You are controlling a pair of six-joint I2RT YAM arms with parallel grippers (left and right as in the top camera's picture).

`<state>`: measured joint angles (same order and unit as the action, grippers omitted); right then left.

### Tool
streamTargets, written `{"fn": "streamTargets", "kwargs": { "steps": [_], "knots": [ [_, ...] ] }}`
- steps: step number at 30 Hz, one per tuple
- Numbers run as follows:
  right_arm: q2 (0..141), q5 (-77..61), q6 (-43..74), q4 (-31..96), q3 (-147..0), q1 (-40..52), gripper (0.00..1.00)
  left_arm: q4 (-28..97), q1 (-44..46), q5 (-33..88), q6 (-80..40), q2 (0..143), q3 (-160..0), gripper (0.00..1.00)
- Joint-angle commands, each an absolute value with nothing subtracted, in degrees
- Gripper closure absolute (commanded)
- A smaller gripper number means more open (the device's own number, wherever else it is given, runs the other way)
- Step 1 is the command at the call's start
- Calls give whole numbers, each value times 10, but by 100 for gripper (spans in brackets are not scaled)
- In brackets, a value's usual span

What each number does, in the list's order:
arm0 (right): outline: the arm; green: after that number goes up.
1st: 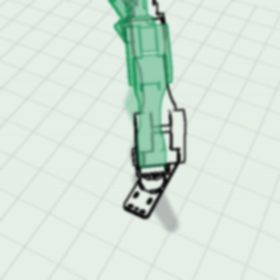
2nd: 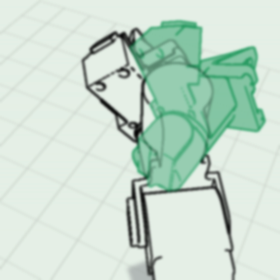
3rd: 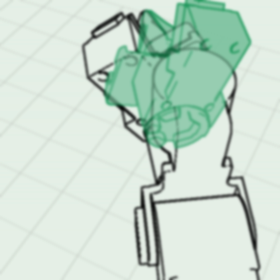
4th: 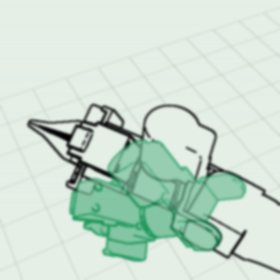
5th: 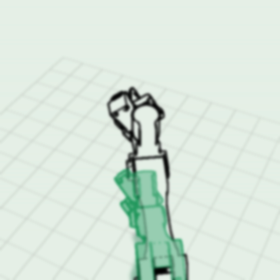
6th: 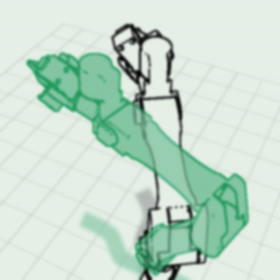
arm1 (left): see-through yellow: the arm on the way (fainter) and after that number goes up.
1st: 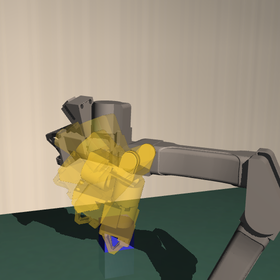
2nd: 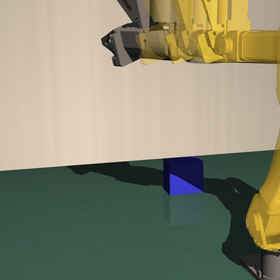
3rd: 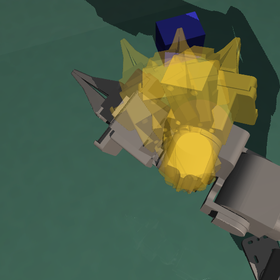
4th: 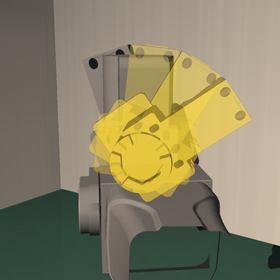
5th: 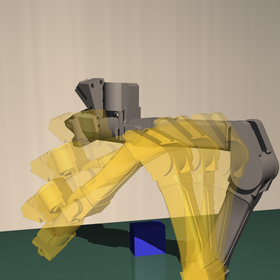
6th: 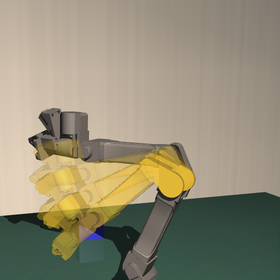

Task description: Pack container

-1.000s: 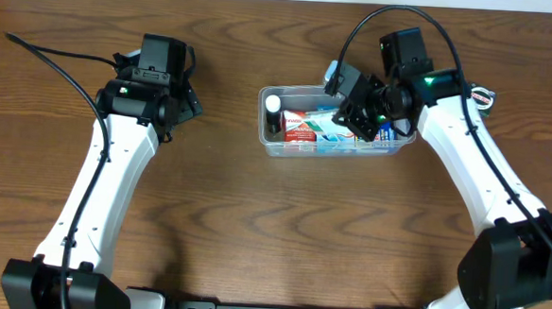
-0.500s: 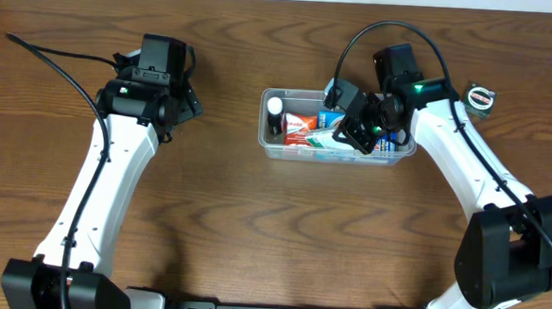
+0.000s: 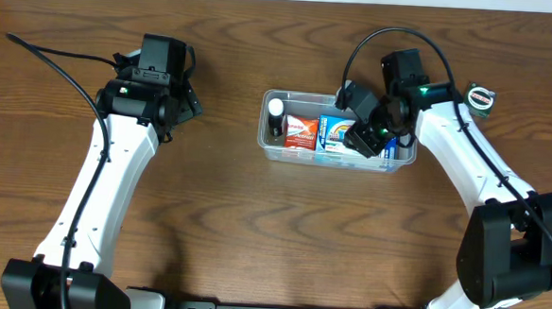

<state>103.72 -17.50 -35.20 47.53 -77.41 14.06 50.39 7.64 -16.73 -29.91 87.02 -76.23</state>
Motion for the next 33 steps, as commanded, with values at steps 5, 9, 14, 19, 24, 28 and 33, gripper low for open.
{"fn": "streamTargets", "kwargs": {
  "steps": [5,9,14,19,24,28,33],
  "knots": [
    [1043,-172,-329,476,-772,137,50,505,75,-176,-296,877,-761,2],
    [1038,-204,-317,489,-773,137,62,505,75,-176,-296,877,-761,2],
    [1016,-238,-317,521,-787,137,85,505,75,-176,-296,877,-761,2],
    [1013,-238,-324,578,-800,137,99,505,75,-176,-296,877,-761,2],
    [1013,-241,-324,590,-800,137,99,505,75,-176,-296,877,-761,2],
    [1014,-241,-334,606,-800,137,99,505,75,-176,-296,877,-761,2],
    [1014,-240,-344,606,-800,137,99,505,75,-176,-296,877,-761,2]
  ]
}}
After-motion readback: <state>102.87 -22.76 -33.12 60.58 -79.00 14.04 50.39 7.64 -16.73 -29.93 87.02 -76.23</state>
